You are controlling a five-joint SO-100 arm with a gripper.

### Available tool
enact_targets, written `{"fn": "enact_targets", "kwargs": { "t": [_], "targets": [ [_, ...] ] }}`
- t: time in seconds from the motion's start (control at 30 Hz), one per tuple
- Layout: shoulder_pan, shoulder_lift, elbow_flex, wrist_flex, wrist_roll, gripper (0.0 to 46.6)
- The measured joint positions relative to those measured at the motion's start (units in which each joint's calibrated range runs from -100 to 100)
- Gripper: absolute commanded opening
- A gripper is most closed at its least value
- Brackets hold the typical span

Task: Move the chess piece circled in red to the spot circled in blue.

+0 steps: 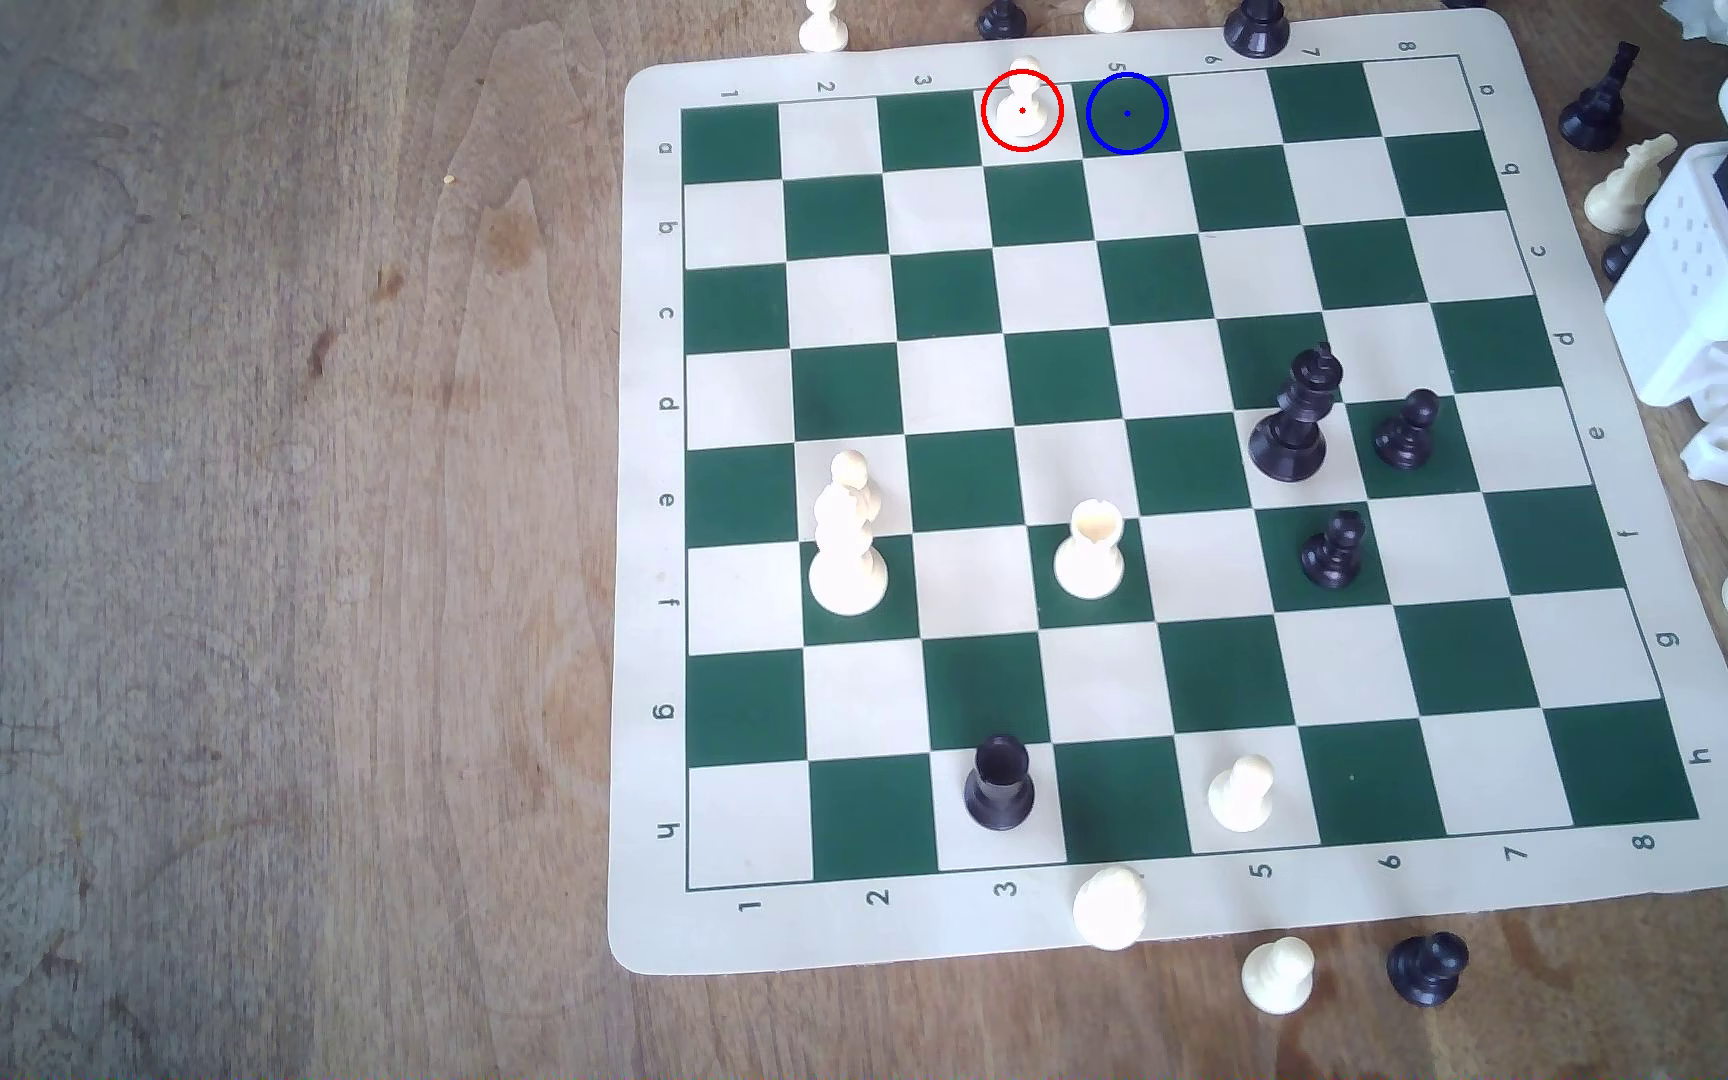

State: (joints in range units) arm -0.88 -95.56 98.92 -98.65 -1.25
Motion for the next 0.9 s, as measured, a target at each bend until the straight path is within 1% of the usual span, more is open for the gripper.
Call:
{"fn": "enact_targets", "kwargs": {
  "t": [0.8, 0.9],
  "targets": [
    [0.0, 0.0, 0.0, 0.1, 0.0, 0.1],
    [0.0, 0.0, 0.0, 6.1, -0.2, 0.1]
  ]
}}
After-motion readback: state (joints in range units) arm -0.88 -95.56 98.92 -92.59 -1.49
